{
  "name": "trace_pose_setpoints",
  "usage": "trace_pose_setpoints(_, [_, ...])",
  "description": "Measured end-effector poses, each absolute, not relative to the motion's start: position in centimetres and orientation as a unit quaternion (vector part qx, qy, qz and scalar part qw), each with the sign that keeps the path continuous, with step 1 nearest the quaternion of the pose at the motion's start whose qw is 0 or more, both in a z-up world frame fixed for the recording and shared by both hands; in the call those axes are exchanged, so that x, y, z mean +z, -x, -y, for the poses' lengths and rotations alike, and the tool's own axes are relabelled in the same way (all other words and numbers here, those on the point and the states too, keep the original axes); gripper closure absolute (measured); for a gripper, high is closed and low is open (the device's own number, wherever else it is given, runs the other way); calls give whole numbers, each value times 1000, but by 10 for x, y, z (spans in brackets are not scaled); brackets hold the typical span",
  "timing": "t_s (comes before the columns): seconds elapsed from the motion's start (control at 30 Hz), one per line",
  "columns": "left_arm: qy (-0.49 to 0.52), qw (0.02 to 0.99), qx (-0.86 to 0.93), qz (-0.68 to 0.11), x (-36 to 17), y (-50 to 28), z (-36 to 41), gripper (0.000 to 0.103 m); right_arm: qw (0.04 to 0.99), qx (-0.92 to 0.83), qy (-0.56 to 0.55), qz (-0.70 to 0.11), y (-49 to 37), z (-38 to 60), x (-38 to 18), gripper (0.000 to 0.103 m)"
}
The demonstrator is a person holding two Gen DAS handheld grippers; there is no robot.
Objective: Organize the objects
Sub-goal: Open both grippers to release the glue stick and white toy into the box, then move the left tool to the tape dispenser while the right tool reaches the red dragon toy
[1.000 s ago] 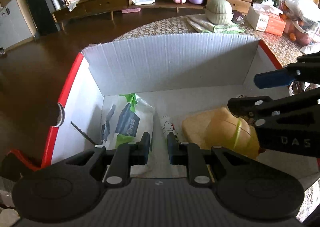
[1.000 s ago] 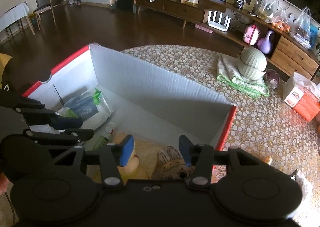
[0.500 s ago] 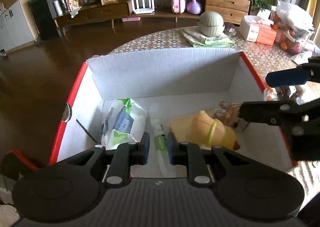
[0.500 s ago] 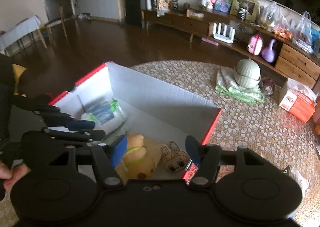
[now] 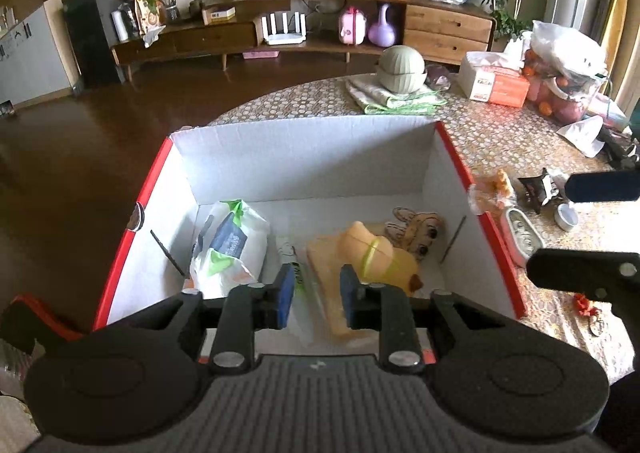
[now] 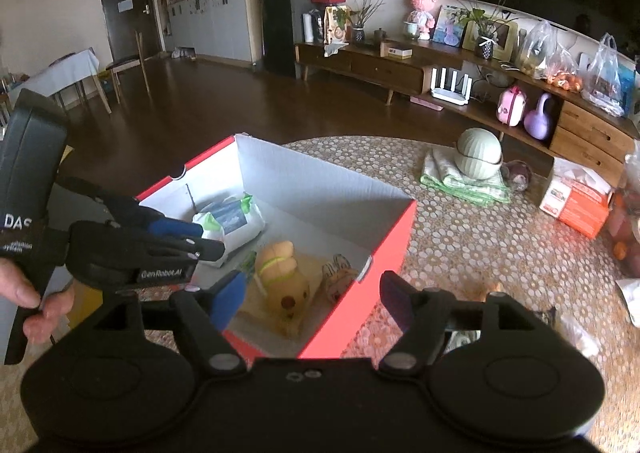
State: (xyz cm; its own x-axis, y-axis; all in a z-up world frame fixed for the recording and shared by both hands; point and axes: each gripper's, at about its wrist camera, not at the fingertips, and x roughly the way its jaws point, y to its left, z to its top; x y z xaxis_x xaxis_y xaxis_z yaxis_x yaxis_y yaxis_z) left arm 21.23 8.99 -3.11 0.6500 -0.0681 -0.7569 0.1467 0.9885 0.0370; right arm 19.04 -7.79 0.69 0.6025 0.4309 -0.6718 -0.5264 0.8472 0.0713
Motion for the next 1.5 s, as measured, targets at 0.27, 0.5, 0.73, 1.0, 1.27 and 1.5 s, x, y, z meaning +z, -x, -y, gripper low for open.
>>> trace_pose_setpoints(0.27, [-53,918,-65,-387,-19,-185,-73,36,897,268,45,-349,-157,117,12,24])
trace_pose_setpoints(0.5, [-41,924,-73,-372,-11,-162,-54,27,905,242,27,-348,-137,156,8,19])
trace_pose_setpoints(0.73, [-29,930,-103,-353,-6,-140,-25,20,913,209,15,-349,-121,203,2,18])
trace_pose_setpoints(1.0, [-20,925,-138,-353,-14,-133,19,16,918,169,-9,-359,-112,255,-10,18])
trace_pose_setpoints(1.27, [-26,922,-154,-353,-26,-140,62,3,916,153,-7,-370,-103,275,-34,18])
trace_pose_setpoints(1.5, [-33,923,-149,-353,-43,-162,93,1,916,152,23,-371,-101,271,-58,18])
